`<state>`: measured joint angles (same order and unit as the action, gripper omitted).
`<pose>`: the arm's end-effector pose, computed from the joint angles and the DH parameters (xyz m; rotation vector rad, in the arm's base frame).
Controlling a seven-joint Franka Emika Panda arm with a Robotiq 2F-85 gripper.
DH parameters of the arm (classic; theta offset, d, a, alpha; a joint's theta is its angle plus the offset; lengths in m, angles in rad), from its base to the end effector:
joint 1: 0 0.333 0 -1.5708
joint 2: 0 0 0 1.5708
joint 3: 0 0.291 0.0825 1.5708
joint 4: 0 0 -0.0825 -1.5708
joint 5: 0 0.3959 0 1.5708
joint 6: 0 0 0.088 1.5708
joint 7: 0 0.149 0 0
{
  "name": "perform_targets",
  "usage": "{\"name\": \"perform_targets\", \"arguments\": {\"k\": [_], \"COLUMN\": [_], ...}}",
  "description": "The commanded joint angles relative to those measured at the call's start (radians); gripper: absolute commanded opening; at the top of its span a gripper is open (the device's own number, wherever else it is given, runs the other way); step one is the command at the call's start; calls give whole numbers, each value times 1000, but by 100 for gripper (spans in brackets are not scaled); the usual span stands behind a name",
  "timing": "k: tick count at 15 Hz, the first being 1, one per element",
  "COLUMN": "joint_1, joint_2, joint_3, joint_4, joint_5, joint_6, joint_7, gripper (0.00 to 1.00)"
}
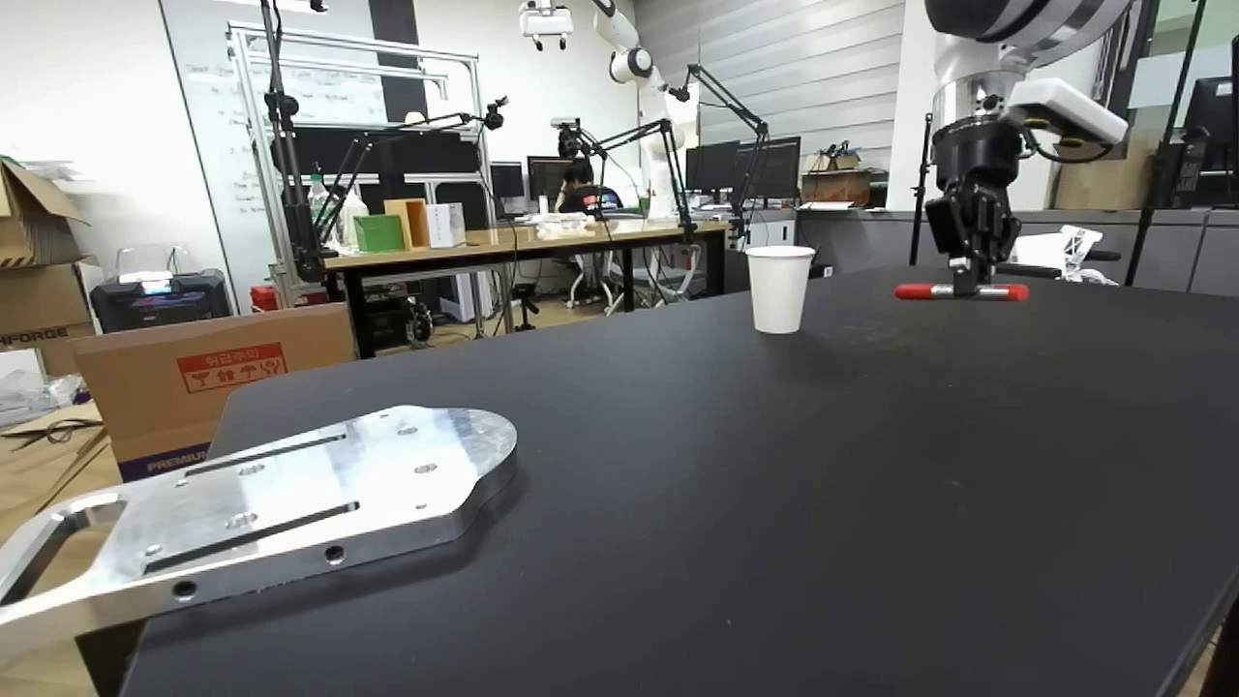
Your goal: Pick up the pen from the table and put it in the white cup.
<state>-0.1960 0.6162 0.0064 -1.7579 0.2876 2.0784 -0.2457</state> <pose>0.6068 -0.0912 0.1296 -2.8265 0.1734 0.3386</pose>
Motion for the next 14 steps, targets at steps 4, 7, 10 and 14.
{"name": "perform_targets", "arguments": {"k": [4,7,10,14], "joint_1": [-92,-125,-141,-152], "joint_2": [45,77,126,209], "joint_3": [14,13,6,3], "joint_4": [203,290,381,511], "joint_5": [229,335,446,595], "joint_6": [-249,-371,-480,-575], "joint_7": [91,137,197,289], "gripper": [5,5,5,5]}}
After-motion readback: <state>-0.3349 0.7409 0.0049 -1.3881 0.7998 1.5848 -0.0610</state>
